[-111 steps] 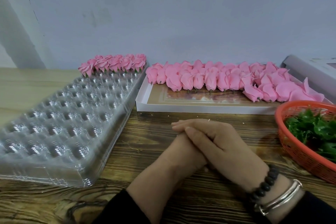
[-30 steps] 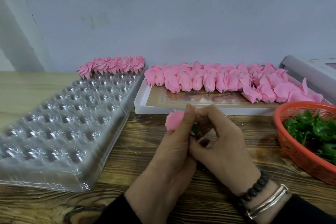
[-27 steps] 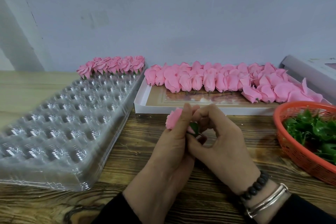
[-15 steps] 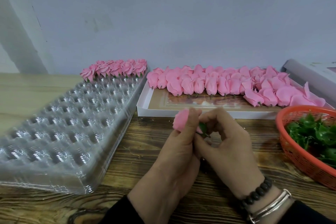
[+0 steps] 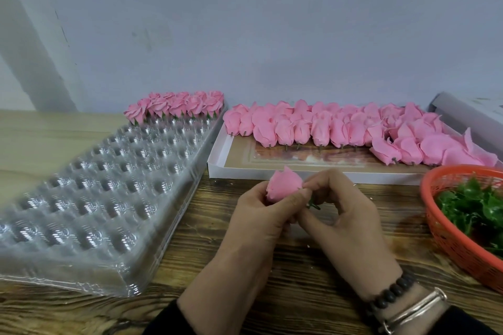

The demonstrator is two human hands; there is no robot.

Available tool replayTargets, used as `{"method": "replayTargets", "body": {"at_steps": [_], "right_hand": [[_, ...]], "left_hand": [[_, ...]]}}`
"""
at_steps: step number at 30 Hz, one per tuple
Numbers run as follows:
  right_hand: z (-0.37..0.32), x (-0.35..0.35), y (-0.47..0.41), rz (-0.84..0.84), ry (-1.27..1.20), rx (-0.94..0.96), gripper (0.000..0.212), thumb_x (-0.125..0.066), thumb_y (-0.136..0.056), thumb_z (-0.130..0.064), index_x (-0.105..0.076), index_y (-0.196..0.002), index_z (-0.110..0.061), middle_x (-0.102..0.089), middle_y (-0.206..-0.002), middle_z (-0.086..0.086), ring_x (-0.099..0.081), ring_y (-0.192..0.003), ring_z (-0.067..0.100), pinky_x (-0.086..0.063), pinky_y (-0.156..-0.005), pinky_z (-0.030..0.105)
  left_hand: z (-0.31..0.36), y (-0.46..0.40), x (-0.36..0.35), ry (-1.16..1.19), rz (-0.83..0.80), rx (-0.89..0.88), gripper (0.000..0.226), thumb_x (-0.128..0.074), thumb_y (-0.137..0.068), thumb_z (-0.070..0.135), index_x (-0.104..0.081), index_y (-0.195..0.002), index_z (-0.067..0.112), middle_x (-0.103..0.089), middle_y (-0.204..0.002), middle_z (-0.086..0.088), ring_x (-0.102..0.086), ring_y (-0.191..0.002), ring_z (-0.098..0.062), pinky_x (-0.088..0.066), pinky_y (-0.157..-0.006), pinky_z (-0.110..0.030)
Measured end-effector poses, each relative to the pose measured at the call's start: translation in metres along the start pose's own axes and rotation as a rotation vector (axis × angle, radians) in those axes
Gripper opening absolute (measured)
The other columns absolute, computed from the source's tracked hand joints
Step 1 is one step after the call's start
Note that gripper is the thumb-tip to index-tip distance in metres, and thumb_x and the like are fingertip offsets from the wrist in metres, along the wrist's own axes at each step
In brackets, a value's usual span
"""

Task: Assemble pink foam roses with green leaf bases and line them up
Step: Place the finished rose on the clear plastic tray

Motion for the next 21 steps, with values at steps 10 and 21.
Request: {"method": "replayTargets", "body": {"at_steps": [10,21], "right_hand": [[0.001,-0.001,0.003,-0.1,-0.07,0.005,0.03,-0.064,-0.064,-0.044,-0.056,-0.093,-0.043,-0.062,-0.089,-0.009,-0.06,-0.085,0.01,-0.046,-0.078,0.017],[0.006,0.007,0.007,-0.055,-0.062,-0.123,0.033,-0.067,-0.075,-0.012,-0.061,-0.085,-0.043,-0.063,-0.071,-0.005,-0.058,-0.064,0.01,-0.046,-0.059,0.02]], "left_hand": [[0.02,0.0,0.01,-0.16,0.026,-0.153,0.013,-0.072,-0.061,0.021,-0.07,-0.068,0.01,-0.057,-0.055,-0.001,-0.048,-0.048,-0.005,-0.041,-0.047,-0.015],[0.179,-0.068,0.078,-0.47,0.324,-0.492,0.012,-0.075,-0.07,0.01,-0.063,-0.071,0.011,-0.064,-0.05,0.006,-0.053,-0.046,-0.004,-0.045,-0.05,-0.015]]}}
Point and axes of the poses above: each hand's wrist, its own y-axis away from the middle knuckle, its own x-axis out of the back of the hand, z = x × y, the point moved 4 cm from there along -y, towards the middle knuckle
